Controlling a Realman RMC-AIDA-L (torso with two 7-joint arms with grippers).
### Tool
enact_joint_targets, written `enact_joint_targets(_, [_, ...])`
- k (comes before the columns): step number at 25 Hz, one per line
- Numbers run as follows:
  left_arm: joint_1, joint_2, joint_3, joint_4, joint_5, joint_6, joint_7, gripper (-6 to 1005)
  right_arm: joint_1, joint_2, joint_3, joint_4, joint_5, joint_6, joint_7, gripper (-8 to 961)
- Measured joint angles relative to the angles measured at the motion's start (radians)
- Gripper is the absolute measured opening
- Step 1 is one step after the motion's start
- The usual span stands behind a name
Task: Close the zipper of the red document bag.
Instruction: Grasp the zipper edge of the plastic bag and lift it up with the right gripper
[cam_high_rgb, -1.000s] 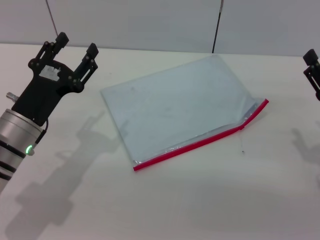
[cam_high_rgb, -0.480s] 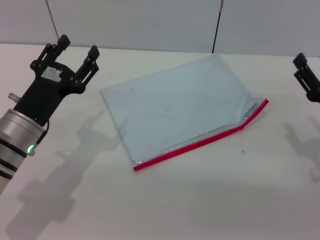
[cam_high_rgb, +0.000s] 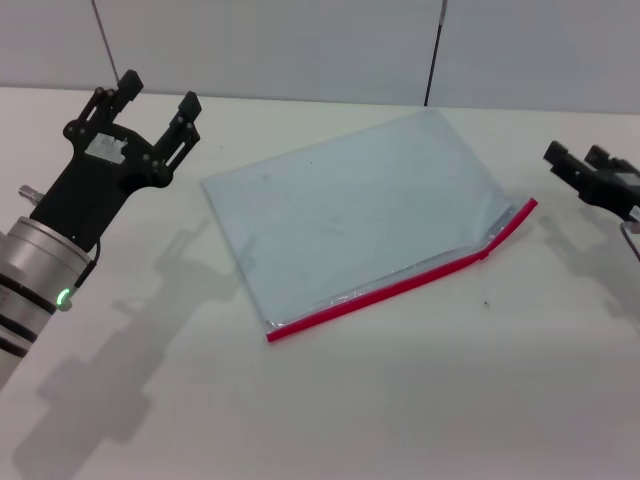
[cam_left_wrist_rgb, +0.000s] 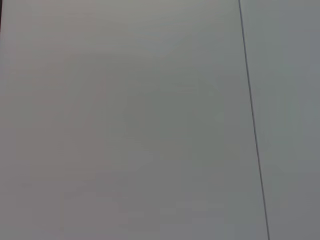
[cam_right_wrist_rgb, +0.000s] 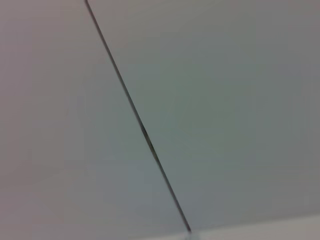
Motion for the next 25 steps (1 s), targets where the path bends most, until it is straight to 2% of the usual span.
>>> enact_joint_targets(6, [-0.001,0.000,0.000,0.000,0.000,0.000,0.000,736,0.036,-0.001,-0.180,-0.044,-0.016,0.080,0.192,746])
enact_joint_targets(10, [-0.001,0.000,0.000,0.000,0.000,0.000,0.000,735,0.064,-0.001,-0.249,-0.048,-0.049,0.134,0.262,745])
enact_joint_targets(25, [-0.002,0.000,0.000,0.002,-0.001,0.000,-0.001,734,0.126,0.002,-0.299,-0.013,-0.152,0.244,0.346,742])
